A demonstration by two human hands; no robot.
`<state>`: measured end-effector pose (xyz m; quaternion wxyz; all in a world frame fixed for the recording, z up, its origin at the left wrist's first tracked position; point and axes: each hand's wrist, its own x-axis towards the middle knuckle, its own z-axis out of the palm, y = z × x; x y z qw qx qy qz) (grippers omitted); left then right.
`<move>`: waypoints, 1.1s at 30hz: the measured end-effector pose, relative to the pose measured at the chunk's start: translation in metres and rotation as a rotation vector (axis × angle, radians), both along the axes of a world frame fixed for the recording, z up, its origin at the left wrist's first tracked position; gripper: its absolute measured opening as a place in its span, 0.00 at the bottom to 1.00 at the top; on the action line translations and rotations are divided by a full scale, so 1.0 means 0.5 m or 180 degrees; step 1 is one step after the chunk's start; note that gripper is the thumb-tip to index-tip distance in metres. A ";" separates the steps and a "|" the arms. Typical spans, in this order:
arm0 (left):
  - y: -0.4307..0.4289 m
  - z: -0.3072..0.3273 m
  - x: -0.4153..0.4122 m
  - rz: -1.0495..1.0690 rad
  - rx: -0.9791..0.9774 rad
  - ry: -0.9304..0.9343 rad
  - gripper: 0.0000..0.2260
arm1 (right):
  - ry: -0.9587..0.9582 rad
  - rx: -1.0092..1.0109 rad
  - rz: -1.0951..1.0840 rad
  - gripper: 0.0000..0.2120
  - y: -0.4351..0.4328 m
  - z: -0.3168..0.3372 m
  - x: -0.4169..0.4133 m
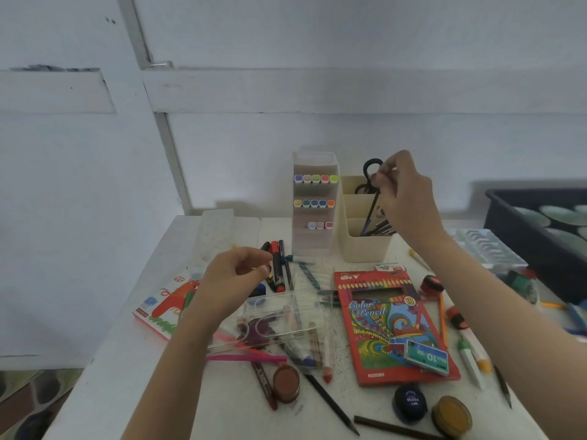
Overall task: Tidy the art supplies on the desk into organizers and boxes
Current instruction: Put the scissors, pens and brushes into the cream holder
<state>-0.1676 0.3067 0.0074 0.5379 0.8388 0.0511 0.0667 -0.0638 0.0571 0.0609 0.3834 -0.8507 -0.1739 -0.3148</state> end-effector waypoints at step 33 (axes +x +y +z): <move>0.060 -0.042 0.059 0.0499 0.0132 0.0092 0.12 | 0.0230 -0.1196 -0.1718 0.17 -0.001 -0.036 0.040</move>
